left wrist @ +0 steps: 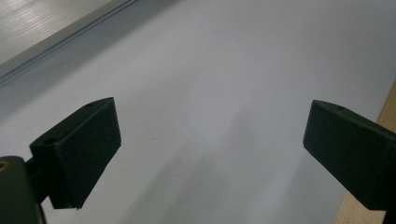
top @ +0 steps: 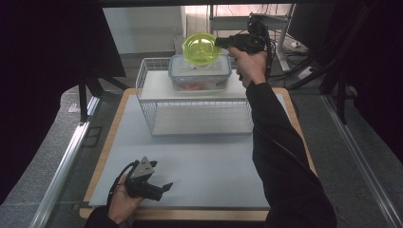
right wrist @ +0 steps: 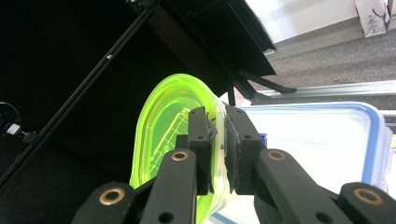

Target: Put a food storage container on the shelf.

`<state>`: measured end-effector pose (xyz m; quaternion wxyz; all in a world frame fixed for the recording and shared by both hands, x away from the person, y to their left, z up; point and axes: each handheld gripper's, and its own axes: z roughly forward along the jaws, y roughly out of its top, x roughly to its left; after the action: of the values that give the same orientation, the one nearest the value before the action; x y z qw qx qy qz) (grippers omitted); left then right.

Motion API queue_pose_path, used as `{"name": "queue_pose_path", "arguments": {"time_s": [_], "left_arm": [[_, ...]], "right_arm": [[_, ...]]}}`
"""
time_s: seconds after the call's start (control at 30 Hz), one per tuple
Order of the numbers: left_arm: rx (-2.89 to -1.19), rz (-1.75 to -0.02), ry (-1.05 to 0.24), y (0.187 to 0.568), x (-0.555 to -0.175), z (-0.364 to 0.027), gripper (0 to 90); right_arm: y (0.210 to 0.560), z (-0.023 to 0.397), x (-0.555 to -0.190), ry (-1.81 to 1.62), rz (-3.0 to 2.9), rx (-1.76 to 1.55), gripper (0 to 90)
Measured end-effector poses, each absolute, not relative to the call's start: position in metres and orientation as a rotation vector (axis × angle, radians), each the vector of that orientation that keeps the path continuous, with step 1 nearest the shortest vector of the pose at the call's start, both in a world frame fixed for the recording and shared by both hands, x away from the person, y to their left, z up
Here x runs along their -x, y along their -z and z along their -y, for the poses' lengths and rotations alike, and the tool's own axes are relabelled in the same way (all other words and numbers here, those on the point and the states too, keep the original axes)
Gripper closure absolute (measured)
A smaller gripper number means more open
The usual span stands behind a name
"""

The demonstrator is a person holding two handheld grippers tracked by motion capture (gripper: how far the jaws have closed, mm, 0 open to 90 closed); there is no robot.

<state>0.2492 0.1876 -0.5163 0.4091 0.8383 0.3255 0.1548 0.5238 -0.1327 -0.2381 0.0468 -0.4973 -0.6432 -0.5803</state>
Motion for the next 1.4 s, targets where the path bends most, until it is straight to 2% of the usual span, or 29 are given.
{"name": "queue_pose_path", "arguments": {"time_s": [0.23, 0.7, 0.83, 1.1, 1.4], "left_arm": [[-2.112, -0.817, -0.384, 0.517, -0.249, -0.188, 4.0], [-2.120, -0.807, -0.377, 0.517, -0.249, -0.186, 4.0], [-2.119, -0.807, -0.377, 0.517, -0.249, -0.187, 4.0], [-2.118, -0.806, -0.378, 0.517, -0.249, -0.186, 4.0], [-2.120, -0.805, -0.381, 0.517, -0.249, -0.186, 4.0]], "right_arm": [[0.247, 0.125, -0.534, 1.767, 1.953, 1.567, 81.3], [0.257, 0.117, -0.540, 1.800, 1.945, 1.653, 74.2], [0.259, 0.116, -0.540, 1.795, 1.969, 1.629, 64.4], [0.260, 0.117, -0.541, 1.802, 2.049, 1.553, 36.6], [0.256, 0.119, -0.529, 1.829, 2.221, 1.408, 18.4]]}}
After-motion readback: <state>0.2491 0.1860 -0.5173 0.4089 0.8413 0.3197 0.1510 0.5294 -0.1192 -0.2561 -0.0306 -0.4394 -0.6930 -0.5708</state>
